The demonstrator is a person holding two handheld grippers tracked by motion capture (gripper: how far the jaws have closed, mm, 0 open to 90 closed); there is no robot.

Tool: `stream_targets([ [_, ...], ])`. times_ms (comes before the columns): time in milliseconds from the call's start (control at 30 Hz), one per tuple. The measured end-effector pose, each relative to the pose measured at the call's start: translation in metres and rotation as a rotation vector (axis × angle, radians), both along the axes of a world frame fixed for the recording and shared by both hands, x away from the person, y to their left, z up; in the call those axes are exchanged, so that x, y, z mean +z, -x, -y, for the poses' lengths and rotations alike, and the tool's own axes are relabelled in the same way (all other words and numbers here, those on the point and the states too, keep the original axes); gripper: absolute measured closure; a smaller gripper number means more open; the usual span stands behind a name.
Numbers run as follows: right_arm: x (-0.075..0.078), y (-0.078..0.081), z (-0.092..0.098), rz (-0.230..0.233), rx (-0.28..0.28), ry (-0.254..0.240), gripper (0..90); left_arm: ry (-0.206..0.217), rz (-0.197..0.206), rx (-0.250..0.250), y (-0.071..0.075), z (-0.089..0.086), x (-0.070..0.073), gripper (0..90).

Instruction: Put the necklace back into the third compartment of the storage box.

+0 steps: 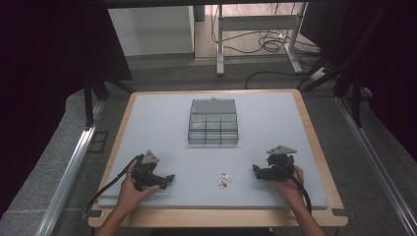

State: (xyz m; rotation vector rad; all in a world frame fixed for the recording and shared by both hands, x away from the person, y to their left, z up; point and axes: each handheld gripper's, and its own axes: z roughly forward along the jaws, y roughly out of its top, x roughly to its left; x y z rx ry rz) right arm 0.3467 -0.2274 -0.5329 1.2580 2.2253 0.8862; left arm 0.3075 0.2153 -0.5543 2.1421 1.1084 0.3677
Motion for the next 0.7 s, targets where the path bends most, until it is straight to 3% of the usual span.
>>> stream_targets([
  [533,0.005,0.011,0.006,0.01,-0.018,0.023,11.2,-0.001,0.0,0.0,0.0,0.0,0.0,0.3],
  [700,0.01,0.015,0.012,0.021,-0.031,0.003,13.8,-0.001,0.0,-0.001,0.0,0.0,0.0,0.3],
])
